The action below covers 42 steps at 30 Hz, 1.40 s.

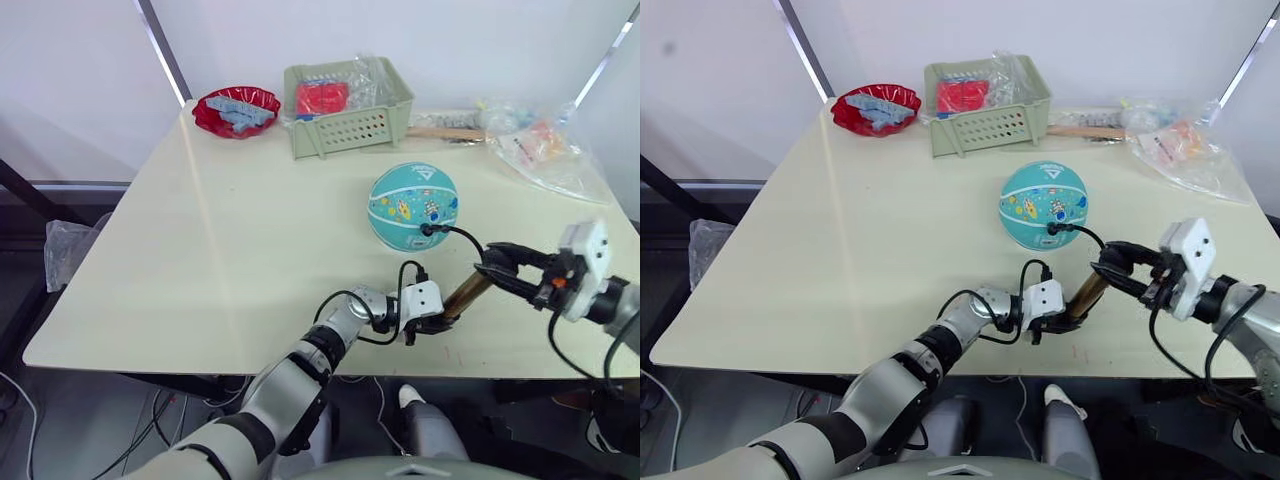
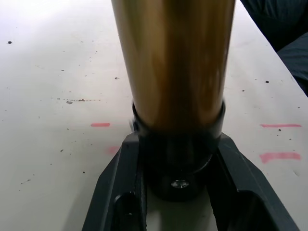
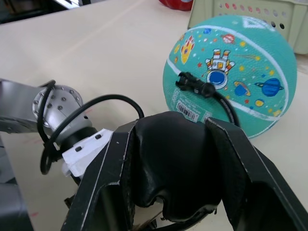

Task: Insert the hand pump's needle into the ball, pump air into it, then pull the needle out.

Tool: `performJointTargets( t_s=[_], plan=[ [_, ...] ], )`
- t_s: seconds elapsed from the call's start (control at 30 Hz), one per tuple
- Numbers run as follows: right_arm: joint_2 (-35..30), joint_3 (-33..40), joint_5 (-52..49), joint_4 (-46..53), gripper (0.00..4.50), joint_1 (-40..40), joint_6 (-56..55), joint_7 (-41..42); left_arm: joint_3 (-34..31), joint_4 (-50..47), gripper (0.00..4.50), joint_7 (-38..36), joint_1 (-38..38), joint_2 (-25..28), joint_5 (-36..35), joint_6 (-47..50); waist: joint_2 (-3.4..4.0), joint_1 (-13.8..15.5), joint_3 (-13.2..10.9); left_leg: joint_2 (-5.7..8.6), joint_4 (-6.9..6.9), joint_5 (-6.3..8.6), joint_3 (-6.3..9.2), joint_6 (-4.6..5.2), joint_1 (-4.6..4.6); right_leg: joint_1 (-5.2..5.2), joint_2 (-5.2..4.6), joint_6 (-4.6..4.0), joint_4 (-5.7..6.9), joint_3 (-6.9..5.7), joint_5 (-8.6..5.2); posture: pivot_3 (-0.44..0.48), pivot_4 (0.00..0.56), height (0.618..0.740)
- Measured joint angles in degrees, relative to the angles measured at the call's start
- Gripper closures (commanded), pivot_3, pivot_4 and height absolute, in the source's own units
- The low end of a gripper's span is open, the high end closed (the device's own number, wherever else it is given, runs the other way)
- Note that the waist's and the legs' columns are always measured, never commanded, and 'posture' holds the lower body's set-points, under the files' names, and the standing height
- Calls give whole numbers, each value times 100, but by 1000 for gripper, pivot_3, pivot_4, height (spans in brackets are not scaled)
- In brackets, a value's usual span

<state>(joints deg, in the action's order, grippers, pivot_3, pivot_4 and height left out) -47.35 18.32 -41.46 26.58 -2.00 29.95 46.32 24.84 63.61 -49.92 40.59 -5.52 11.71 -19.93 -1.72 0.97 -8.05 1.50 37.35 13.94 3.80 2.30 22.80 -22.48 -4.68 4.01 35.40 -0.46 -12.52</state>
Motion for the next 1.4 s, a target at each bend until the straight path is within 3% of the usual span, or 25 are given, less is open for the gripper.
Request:
performJointTargets(
  t_s=[0.5, 0.8, 1.1, 1.27, 1.4],
  plan=[
    [-1107, 1517, -1721, -84, 2821, 1009, 1393, 60, -7, -2, 3312, -3, 18, 3, -3, -1, 19, -2, -28, 1, 4, 0, -6, 1, 6, -2, -4, -1, 0, 2, -1, 0, 150, 737],
    [-1218, 1616, -1816, -20, 2821, 972, 1533, 4, -5, 1, 3312, -4, 7, 1, -2, -1, 11, 1, -27, 2, 3, 0, -4, 1, 7, -3, -5, 1, 0, 1, 0, 0, 150, 737],
    [-576, 708, -850, 282, 2821, 487, 712, -67, -5, 31, 3312, 43, -42, 33, 12, 4, -36, -12, 19, -9, 4, 0, -1, -1, -12, 9, 1, -4, 1, 1, -4, 0, 150, 737],
    [380, -223, 175, 249, 2821, 96, -266, -304, -8, 42, 3312, 55, -71, 46, 12, 11, -67, -16, 46, -14, 1, 1, 5, -2, -16, 9, 3, -3, 0, -2, -3, 0, 150, 737],
    [697, -744, 860, 38, 2821, -197, -923, -402, -7, 43, 3312, 97, -77, 45, 13, 31, -63, -22, 51, -13, 1, 4, 1, -7, -25, 11, 0, -5, 1, 2, -4, 0, 150, 737]
  ],
)
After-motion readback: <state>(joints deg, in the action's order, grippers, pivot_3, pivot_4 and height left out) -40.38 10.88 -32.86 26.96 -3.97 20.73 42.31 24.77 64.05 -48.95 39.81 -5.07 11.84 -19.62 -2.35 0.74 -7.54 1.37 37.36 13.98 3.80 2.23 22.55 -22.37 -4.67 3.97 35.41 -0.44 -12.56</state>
